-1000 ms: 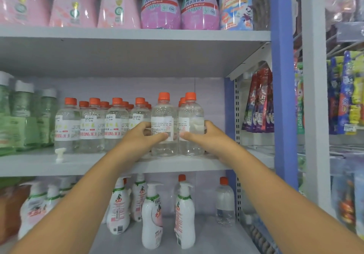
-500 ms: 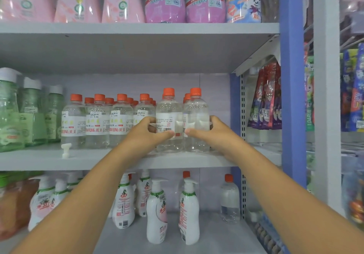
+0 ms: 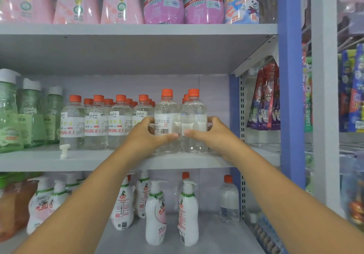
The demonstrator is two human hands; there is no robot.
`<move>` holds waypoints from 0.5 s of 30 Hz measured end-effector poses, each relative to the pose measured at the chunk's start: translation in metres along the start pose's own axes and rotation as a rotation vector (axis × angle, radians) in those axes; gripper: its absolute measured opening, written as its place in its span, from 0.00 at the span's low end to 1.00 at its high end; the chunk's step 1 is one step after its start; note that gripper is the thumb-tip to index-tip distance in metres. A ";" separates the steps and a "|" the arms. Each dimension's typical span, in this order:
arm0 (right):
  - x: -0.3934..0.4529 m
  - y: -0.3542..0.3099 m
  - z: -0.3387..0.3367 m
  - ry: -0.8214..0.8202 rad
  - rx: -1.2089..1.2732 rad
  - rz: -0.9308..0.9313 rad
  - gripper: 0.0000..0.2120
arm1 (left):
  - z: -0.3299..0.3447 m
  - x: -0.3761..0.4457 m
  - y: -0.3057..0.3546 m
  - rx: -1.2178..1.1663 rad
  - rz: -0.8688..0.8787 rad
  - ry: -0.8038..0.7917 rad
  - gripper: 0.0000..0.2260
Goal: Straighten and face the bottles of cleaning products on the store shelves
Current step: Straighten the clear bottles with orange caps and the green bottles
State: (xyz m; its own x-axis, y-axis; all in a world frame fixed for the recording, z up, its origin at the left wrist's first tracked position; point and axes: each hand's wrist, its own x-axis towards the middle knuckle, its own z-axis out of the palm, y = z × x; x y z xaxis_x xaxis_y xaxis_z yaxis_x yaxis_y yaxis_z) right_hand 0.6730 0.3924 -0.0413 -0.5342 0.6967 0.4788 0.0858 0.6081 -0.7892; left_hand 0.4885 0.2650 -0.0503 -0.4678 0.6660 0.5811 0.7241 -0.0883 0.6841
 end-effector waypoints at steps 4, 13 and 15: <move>-0.003 -0.005 -0.001 -0.062 0.037 0.008 0.19 | -0.005 0.009 -0.007 -0.036 -0.061 -0.051 0.30; 0.000 -0.003 -0.001 -0.031 0.011 -0.008 0.25 | -0.006 0.013 -0.011 -0.020 -0.069 -0.059 0.42; 0.000 -0.002 -0.002 -0.027 0.017 -0.005 0.26 | -0.008 0.015 -0.012 -0.052 -0.088 -0.086 0.42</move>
State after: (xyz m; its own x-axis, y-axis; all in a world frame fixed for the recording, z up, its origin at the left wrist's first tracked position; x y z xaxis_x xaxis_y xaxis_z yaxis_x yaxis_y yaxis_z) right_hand 0.6744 0.3917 -0.0392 -0.5570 0.6831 0.4723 0.0686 0.6046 -0.7936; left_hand 0.4684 0.2699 -0.0459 -0.4813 0.7336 0.4798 0.6542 -0.0637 0.7536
